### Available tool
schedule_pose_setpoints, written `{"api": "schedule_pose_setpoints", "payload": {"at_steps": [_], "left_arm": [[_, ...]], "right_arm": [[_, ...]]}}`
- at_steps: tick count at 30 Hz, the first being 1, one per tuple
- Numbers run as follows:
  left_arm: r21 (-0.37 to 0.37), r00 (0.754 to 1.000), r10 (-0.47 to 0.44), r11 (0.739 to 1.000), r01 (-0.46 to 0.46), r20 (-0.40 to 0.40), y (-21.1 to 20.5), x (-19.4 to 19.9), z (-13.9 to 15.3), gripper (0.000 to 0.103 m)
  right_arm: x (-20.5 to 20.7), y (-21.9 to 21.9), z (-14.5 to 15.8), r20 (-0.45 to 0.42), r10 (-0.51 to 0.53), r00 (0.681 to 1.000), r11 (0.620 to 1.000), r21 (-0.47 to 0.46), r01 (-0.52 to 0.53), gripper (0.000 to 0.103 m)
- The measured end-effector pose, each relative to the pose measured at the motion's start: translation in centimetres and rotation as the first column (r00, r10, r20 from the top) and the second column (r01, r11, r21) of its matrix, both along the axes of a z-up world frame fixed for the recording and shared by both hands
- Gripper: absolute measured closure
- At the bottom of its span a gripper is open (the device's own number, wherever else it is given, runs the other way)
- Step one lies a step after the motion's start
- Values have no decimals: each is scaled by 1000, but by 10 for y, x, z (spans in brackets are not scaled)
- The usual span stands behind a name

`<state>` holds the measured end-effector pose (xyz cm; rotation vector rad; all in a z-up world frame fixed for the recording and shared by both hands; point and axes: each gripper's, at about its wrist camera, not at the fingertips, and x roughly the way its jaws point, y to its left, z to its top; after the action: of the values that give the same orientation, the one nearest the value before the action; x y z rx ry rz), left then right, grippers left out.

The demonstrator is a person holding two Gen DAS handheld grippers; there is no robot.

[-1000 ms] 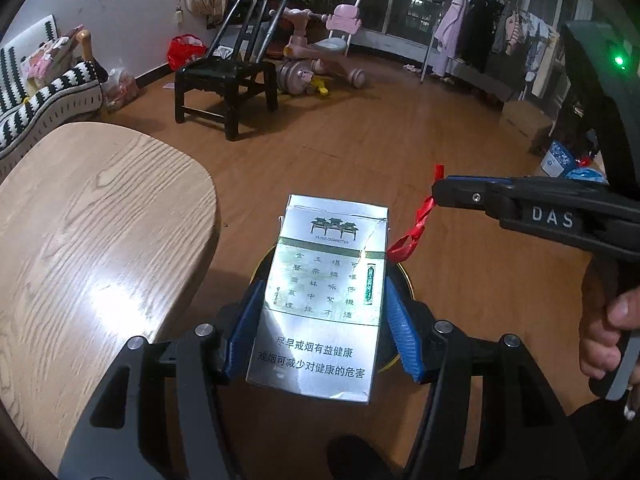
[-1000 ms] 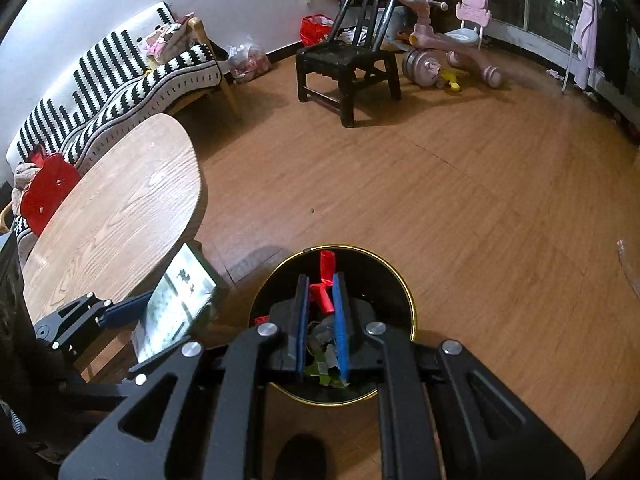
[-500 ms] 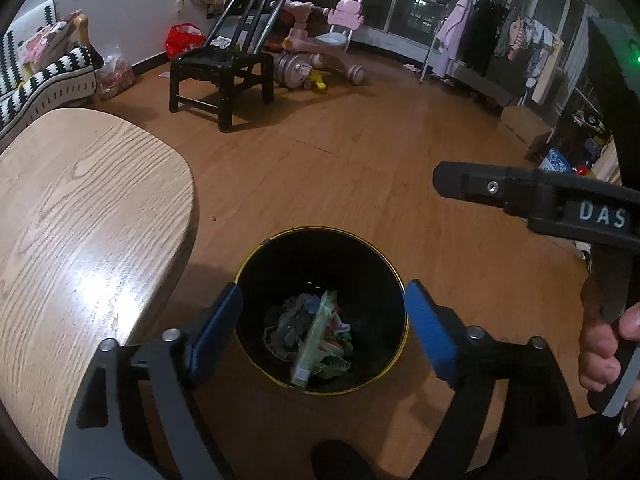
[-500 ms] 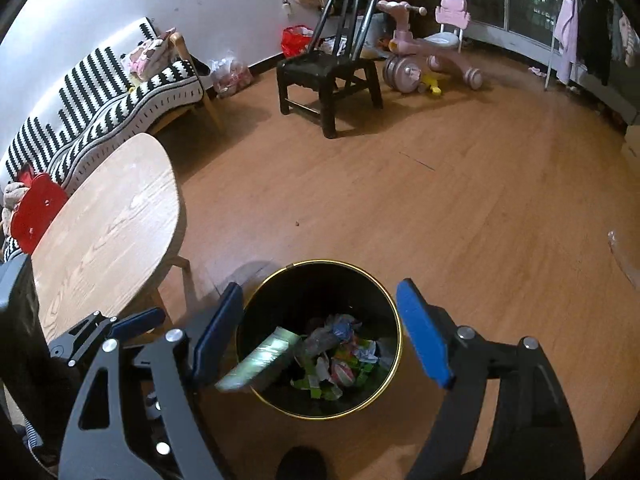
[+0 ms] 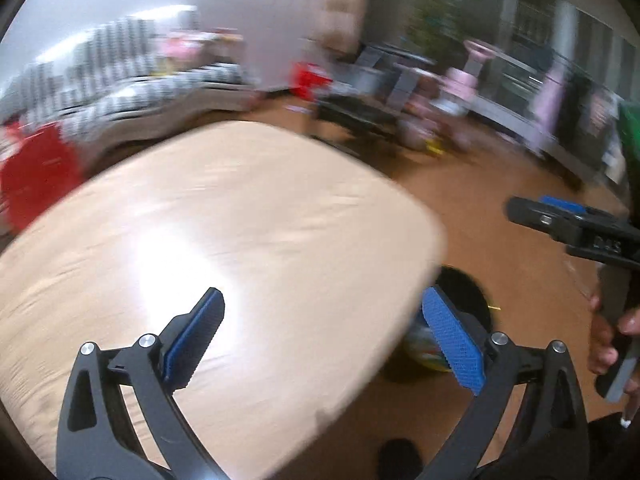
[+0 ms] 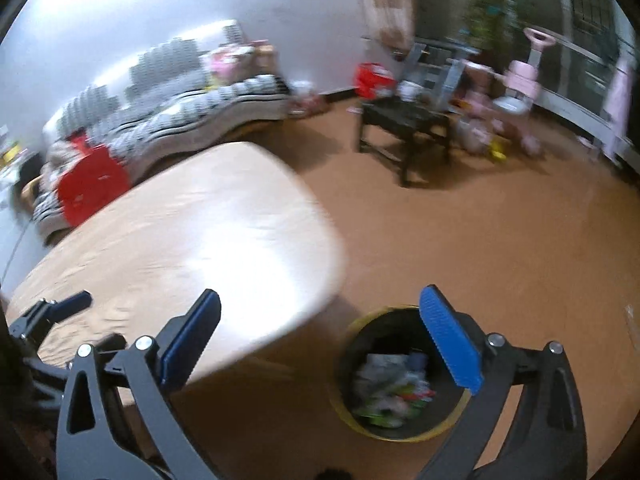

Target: Collect trash

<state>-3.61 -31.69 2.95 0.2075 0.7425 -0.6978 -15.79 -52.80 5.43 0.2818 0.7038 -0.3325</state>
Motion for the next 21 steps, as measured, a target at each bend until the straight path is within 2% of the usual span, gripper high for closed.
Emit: {"api": "schedule_pose_setpoints", "payload": {"at_steps": [2,3,5,7,9,12,15,18,21], "left_arm": [[24,991,130,991,-131,36,57,10,5,7],[49,978,201,978,-204,51,90,15,7,7],[82,959,280,956,-283,55,132,19,11,7],[94,921,383,917,-388,67,180,23,13,7],[94,880,472,875,-475,50,228,25,17,7],[81,832,554,828,-555,36,281,23,21,7],[75,797,603,794,-603,22,317,26,24,7],[72,780,625,777,-625,18,338,28,24,7],[73,777,628,774,-629,45,348,32,28,7]], "right_arm": [[28,47,6,2,87,996,996,-4,-87,7],[41,71,9,4,131,991,991,-2,-131,7],[62,109,14,3,206,979,979,7,-206,7],[79,156,15,4,284,959,959,-3,-284,7],[93,198,15,-17,346,938,936,-60,-346,7],[106,244,11,-43,414,909,902,-115,-416,7],[112,267,7,-56,425,903,895,-124,-429,7],[114,282,4,-63,415,908,897,-141,-420,7],[112,282,-1,-60,393,917,911,-113,-398,7]]}}
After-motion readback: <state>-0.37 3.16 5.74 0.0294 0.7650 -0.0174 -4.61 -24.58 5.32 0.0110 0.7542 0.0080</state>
